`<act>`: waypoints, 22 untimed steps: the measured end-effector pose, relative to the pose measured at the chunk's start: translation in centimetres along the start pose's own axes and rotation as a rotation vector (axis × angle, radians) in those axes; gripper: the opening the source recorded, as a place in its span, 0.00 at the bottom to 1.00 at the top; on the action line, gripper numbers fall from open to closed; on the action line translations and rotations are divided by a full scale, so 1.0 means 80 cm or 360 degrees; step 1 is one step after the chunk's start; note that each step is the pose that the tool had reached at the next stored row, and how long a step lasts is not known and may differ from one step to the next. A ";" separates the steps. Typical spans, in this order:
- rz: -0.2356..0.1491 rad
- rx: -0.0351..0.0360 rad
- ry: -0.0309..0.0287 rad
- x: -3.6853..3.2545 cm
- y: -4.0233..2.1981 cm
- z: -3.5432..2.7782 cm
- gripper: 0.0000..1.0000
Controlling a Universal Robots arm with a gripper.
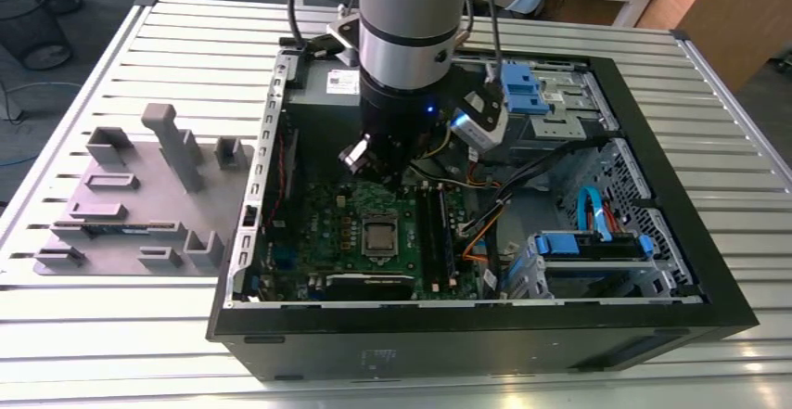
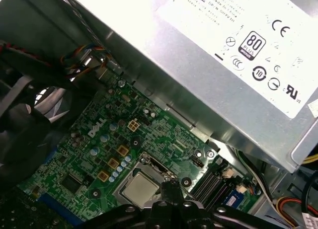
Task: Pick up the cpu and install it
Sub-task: 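Install the first cpu locking lever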
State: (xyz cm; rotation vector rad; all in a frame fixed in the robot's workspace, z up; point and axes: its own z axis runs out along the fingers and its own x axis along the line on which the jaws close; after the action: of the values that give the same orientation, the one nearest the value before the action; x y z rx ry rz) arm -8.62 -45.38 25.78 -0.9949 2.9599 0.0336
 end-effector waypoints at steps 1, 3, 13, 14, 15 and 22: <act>0.0000 0.0000 0.00013 -0.0007 -0.0004 -0.0010 0.11; 0.0000 -0.0002 0.00030 -0.0020 -0.0010 -0.0034 0.11; 0.0000 -0.0005 0.00067 -0.0165 -0.0061 -0.0046 0.11; 0.0000 -0.0005 0.00066 -0.0179 -0.0066 -0.0045 0.11; 0.0000 -0.0005 0.00066 -0.0194 -0.0072 -0.0044 0.11; 0.0000 -0.0005 0.00068 -0.0298 -0.0116 -0.0042 0.11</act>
State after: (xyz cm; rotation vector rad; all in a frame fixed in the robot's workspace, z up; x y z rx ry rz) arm -6.17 -44.69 26.17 -0.9965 2.9647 0.0361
